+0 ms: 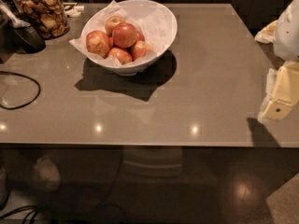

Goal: Pick apple from white bowl

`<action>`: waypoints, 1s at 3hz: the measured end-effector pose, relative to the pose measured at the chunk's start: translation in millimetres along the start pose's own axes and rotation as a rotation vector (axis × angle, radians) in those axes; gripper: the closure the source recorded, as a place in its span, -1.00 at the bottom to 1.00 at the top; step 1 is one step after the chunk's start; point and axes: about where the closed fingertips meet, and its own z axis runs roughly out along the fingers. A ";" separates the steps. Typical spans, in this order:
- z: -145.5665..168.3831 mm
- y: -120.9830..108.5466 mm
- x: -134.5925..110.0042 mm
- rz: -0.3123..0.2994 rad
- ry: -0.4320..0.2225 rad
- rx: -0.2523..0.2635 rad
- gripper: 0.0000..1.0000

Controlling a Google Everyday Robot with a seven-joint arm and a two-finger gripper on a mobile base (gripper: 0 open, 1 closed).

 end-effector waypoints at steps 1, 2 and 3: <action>0.0 0.0 0.0 0.000 0.000 0.000 -1.00; -4.3 -14.8 -17.3 -0.032 0.013 0.013 -1.00; -10.6 -31.7 -42.6 -0.079 0.024 0.030 -1.00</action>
Offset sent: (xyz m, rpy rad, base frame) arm 0.0450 0.0318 0.0281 -0.0739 -0.0107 0.0711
